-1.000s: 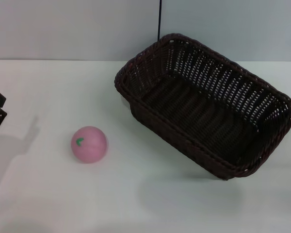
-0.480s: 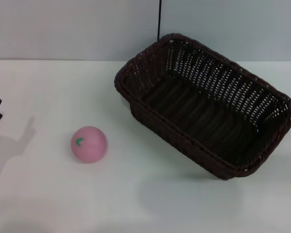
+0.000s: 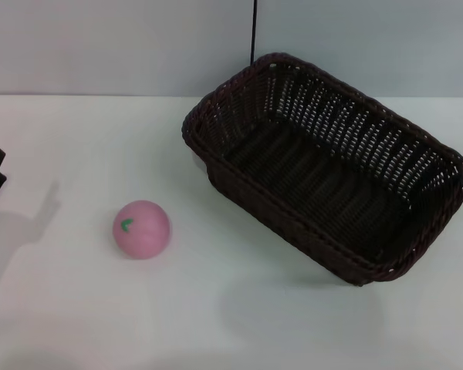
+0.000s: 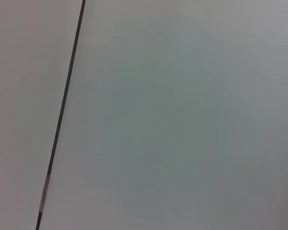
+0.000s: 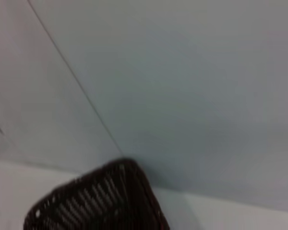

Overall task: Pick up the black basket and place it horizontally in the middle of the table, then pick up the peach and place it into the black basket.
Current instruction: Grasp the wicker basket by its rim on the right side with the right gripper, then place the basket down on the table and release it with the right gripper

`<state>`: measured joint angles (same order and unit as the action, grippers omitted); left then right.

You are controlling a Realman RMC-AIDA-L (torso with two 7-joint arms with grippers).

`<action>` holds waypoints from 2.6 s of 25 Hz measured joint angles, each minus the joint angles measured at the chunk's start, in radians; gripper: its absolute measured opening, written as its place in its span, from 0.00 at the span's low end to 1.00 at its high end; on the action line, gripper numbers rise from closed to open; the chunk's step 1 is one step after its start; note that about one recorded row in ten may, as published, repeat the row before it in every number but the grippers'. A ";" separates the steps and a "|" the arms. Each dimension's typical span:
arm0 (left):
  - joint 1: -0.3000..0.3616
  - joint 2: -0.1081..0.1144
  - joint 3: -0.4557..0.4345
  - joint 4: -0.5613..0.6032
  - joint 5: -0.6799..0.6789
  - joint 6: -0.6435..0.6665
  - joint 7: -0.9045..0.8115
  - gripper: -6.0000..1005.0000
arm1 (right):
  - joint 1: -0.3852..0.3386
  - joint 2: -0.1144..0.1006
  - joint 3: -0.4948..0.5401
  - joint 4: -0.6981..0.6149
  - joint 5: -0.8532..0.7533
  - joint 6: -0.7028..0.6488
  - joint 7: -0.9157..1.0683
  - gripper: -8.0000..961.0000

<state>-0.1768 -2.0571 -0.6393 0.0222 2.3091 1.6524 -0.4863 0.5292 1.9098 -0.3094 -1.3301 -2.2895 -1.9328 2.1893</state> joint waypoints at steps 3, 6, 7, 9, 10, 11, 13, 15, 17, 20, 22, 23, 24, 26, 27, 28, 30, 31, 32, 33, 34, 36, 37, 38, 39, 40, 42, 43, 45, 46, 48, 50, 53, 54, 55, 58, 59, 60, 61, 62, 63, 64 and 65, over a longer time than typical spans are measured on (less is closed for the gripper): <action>0.003 0.000 0.000 -0.001 0.000 0.002 0.000 0.83 | 0.108 -0.033 -0.026 0.042 -0.163 -0.023 0.023 0.60; 0.007 -0.001 0.000 -0.003 -0.001 0.007 0.000 0.83 | 0.175 -0.047 -0.072 0.109 -0.240 -0.008 0.026 0.59; 0.008 -0.002 0.000 -0.003 -0.001 0.009 0.000 0.83 | 0.202 -0.047 -0.121 0.158 -0.248 0.020 0.027 0.59; 0.008 -0.002 0.000 -0.003 -0.001 0.009 0.000 0.83 | 0.211 -0.045 -0.149 0.182 -0.248 0.045 0.030 0.59; 0.011 -0.002 0.000 -0.003 -0.001 0.011 0.000 0.83 | 0.216 -0.041 -0.179 0.206 -0.248 0.069 0.033 0.59; 0.014 -0.003 0.000 -0.002 -0.001 0.011 0.000 0.83 | 0.220 -0.035 -0.205 0.228 -0.249 0.101 0.035 0.59; 0.016 -0.003 0.000 -0.002 -0.001 0.011 0.000 0.83 | 0.224 -0.023 -0.253 0.270 -0.250 0.165 0.036 0.59; 0.024 -0.003 0.000 -0.003 -0.001 0.011 0.000 0.83 | 0.227 -0.011 -0.300 0.319 -0.249 0.236 0.030 0.59; 0.028 -0.003 0.000 -0.003 -0.002 0.011 0.000 0.83 | 0.229 0.003 -0.331 0.357 -0.245 0.288 0.010 0.59; 0.028 -0.003 0.000 -0.003 -0.001 0.011 0.000 0.83 | 0.232 0.036 -0.350 0.389 -0.232 0.342 -0.038 0.58; 0.029 -0.002 0.002 -0.003 -0.001 0.011 0.000 0.83 | 0.232 0.059 -0.352 0.397 -0.218 0.372 -0.071 0.58; 0.029 -0.002 0.002 -0.003 -0.001 0.011 0.000 0.83 | 0.232 0.070 -0.352 0.401 -0.212 0.386 -0.086 0.58; 0.029 -0.002 0.004 -0.003 0.000 0.011 -0.001 0.83 | 0.231 0.078 -0.352 0.407 -0.206 0.400 -0.099 0.58; 0.029 -0.002 0.005 -0.003 0.000 0.011 -0.001 0.83 | 0.231 0.091 -0.352 0.428 -0.198 0.429 -0.121 0.58; 0.030 -0.002 0.006 -0.003 0.000 0.011 -0.001 0.83 | 0.232 0.096 -0.353 0.457 -0.194 0.459 -0.138 0.58; 0.030 -0.002 0.006 -0.003 0.000 0.011 -0.001 0.83 | 0.232 0.096 -0.353 0.457 -0.194 0.459 -0.138 0.58; 0.030 -0.003 0.006 -0.003 0.000 0.011 -0.001 0.83 | 0.233 0.097 -0.354 0.496 -0.184 0.490 -0.161 0.58; 0.031 -0.003 0.006 -0.004 0.000 0.011 -0.001 0.83 | 0.233 0.097 -0.354 0.513 -0.176 0.504 -0.175 0.57; 0.031 -0.003 0.006 -0.004 0.000 0.010 -0.001 0.83 | 0.232 0.097 -0.354 0.525 -0.164 0.514 -0.188 0.57; 0.031 -0.003 0.006 -0.004 0.000 0.010 -0.001 0.83 | 0.231 0.097 -0.355 0.535 -0.151 0.522 -0.202 0.57; 0.031 -0.003 0.006 -0.004 0.000 0.010 -0.001 0.83 | 0.228 0.097 -0.355 0.542 -0.137 0.529 -0.215 0.57; 0.034 -0.003 0.006 -0.007 0.001 0.011 -0.002 0.83 | 0.225 0.098 -0.355 0.549 -0.120 0.540 -0.232 0.57; 0.034 -0.003 0.006 -0.007 0.001 0.011 -0.002 0.83 | 0.224 0.099 -0.354 0.562 -0.116 0.554 -0.241 0.57; 0.034 -0.003 0.006 -0.007 0.001 0.012 -0.005 0.83 | 0.224 0.099 -0.354 0.562 -0.116 0.554 -0.241 0.57; 0.034 -0.003 0.006 -0.005 0.001 0.016 -0.011 0.83 | 0.225 0.098 -0.353 0.573 -0.116 0.560 -0.248 0.57; 0.034 -0.002 0.006 -0.005 0.001 0.017 -0.012 0.83 | 0.228 0.097 -0.352 0.587 -0.115 0.565 -0.256 0.57; 0.034 -0.002 0.006 -0.005 0.001 0.018 -0.014 0.83 | 0.233 0.093 -0.351 0.621 -0.115 0.579 -0.270 0.57; 0.035 -0.002 0.006 -0.005 0.001 0.019 -0.014 0.83 | 0.235 0.092 -0.353 0.633 -0.115 0.589 -0.272 0.57; 0.037 -0.001 0.006 -0.007 0.001 0.020 -0.014 0.83 | 0.238 0.092 -0.354 0.648 -0.118 0.606 -0.275 0.56; 0.037 -0.001 0.006 -0.007 0.001 0.020 -0.014 0.83 | 0.239 0.092 -0.354 0.651 -0.119 0.611 -0.277 0.52; 0.037 -0.001 0.006 -0.007 0.001 0.020 -0.014 0.83 | 0.238 0.092 -0.355 0.653 -0.120 0.615 -0.282 0.44; 0.037 -0.001 0.006 -0.007 0.001 0.020 -0.014 0.83 | 0.234 0.092 -0.355 0.648 -0.120 0.615 -0.286 0.36; 0.037 -0.001 0.006 -0.007 0.001 0.022 -0.014 0.83 | 0.230 0.092 -0.356 0.614 -0.121 0.594 -0.288 0.27; 0.037 -0.001 0.006 -0.007 0.001 0.024 -0.014 0.83 | 0.227 0.093 -0.361 0.595 -0.121 0.582 -0.288 0.24; 0.037 -0.001 0.005 -0.006 0.001 0.026 -0.015 0.83 | 0.224 0.094 -0.369 0.573 -0.121 0.568 -0.288 0.22; 0.037 -0.001 0.004 0.001 0.000 0.033 -0.024 0.83 | 0.206 0.102 -0.420 0.492 -0.119 0.527 -0.288 0.19; 0.038 -0.001 0.003 0.002 0.000 0.034 -0.025 0.83 | 0.201 0.103 -0.443 0.465 -0.118 0.514 -0.291 0.19; 0.039 -0.001 0.003 0.002 -0.001 0.036 -0.025 0.83 | 0.196 0.105 -0.466 0.441 -0.118 0.499 -0.298 0.19; 0.039 -0.001 0.003 0.002 -0.001 0.036 -0.025 0.83 | 0.192 0.106 -0.492 0.417 -0.118 0.485 -0.310 0.19; 0.041 -0.002 0.001 0.002 -0.001 0.038 -0.025 0.83 | 0.185 0.110 -0.527 0.372 -0.118 0.452 -0.353 0.19; 0.045 -0.001 0.000 0.003 -0.002 0.044 -0.025 0.83 | 0.185 0.110 -0.527 0.372 -0.118 0.452 -0.353 0.19; 0.047 -0.001 0.000 0.003 -0.003 0.046 -0.025 0.83 | 0.183 0.114 -0.534 0.351 -0.118 0.432 -0.377 0.19; 0.048 -0.001 0.000 0.002 -0.003 0.049 -0.025 0.83 | 0.182 0.117 -0.541 0.330 -0.118 0.412 -0.403 0.19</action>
<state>-0.1289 -2.0586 -0.6395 0.0247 2.3062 1.7014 -0.5118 0.7109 2.0264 -0.8499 -1.0005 -2.4073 -1.5208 1.7864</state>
